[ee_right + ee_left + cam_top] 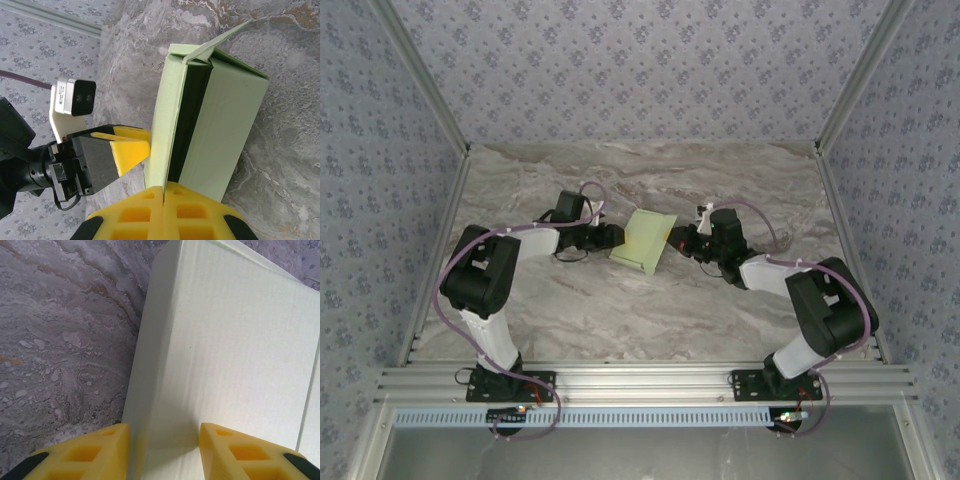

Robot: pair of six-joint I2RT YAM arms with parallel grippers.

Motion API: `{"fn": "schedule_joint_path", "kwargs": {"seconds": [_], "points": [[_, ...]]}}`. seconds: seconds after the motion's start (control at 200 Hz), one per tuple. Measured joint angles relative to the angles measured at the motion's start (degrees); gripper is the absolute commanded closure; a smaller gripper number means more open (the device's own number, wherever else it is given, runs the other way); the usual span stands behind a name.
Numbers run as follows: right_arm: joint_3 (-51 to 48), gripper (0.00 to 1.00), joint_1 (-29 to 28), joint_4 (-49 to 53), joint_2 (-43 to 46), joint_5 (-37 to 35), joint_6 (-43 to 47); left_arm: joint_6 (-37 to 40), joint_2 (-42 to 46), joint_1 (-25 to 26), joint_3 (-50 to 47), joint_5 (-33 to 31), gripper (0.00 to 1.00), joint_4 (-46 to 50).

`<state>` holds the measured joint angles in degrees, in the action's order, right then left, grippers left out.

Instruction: Fold the paper box

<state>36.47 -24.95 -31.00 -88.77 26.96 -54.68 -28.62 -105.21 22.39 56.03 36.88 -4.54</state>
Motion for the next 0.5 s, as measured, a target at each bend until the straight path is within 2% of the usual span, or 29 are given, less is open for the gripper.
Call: {"fn": "schedule_joint_path", "kwargs": {"seconds": [0.5], "points": [[1.0, 1.00, -0.2, 3.1, 2.3, -0.9, -0.4, 0.0, -1.1, 0.6, 0.0, 2.4, 0.56, 0.0]]}}
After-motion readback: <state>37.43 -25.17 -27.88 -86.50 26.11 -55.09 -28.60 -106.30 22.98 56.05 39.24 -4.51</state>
